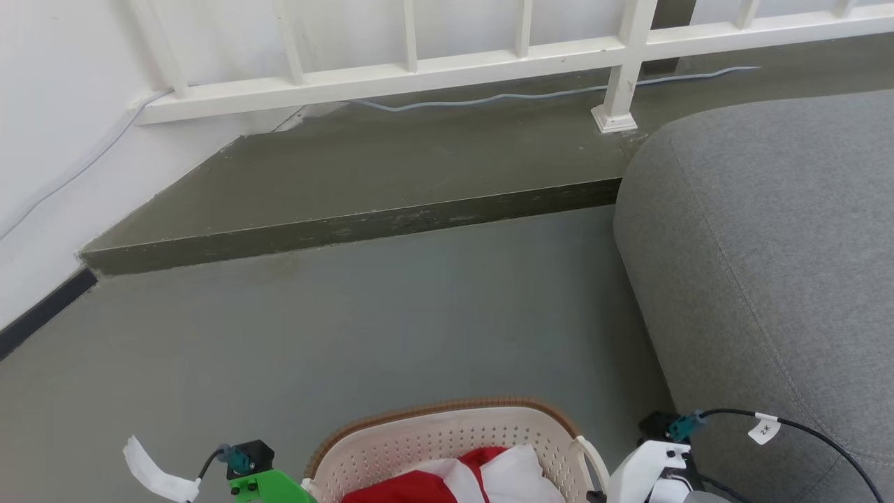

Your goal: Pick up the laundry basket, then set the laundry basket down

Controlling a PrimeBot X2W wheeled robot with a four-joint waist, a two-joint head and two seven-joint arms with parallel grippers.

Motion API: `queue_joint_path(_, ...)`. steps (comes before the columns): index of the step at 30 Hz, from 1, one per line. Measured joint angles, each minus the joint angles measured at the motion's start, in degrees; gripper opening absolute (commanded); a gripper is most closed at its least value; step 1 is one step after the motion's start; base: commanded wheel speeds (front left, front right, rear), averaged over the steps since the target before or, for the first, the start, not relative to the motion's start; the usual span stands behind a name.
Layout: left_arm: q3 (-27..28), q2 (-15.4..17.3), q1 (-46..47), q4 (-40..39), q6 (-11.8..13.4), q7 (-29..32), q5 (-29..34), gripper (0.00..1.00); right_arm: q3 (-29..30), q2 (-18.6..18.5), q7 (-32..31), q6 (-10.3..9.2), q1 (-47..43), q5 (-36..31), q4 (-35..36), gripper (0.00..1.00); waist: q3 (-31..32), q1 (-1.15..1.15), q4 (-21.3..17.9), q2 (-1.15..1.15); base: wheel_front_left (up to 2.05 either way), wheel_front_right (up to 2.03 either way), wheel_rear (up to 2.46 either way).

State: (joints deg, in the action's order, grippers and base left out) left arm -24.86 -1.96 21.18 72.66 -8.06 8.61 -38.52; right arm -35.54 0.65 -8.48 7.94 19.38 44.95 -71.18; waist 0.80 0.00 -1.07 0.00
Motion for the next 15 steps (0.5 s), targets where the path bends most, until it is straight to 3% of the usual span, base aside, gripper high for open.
queue_joint_path(15, -1.15, 0.15, -0.35, -0.89, 0.53, 0.0, -0.86, 0.0, -0.54, -0.2, -0.15, -0.25, 0.0, 0.51, 0.25, 0.0, -0.07, 0.0, -0.15, 0.0, 0.0, 0.0, 0.0)
